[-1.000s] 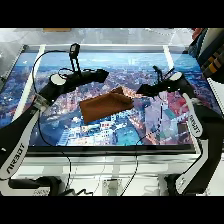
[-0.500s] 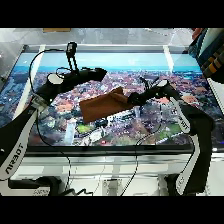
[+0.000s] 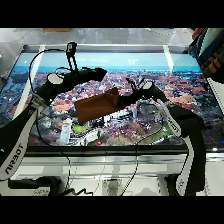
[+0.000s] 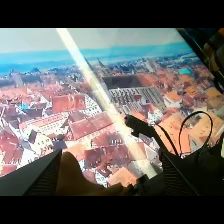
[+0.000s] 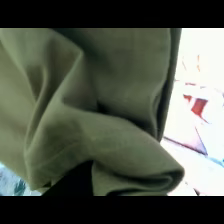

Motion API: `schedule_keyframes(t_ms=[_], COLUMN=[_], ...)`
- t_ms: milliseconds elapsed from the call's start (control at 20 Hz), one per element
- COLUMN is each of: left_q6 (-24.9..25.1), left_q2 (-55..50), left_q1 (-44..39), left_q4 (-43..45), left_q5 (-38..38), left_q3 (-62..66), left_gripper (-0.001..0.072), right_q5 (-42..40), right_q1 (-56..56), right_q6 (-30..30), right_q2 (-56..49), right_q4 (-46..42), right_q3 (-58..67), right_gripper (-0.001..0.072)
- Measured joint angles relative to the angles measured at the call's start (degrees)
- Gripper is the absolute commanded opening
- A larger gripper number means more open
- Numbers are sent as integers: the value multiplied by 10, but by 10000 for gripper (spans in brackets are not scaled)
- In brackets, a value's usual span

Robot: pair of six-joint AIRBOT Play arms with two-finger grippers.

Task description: Fold the clothes and pants, and hang the long-sleeved shirts on hangers.

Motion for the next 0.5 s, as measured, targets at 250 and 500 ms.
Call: schedule_keyframes(t_ms=[250, 500], left_q6=[2, -3], left_q2=[38, 108], left_q1=[1, 1], left_q4=[87, 292], left_q5=[-5, -15], left_q3=[0, 0], left_gripper=[9, 9], right_q5=[-19, -43], right_q1=[-13, -110], right_q6=[19, 111], right_q2=[46, 152], right_q4=[-33, -85], right_q3=[38, 67], right_gripper=[11, 11])
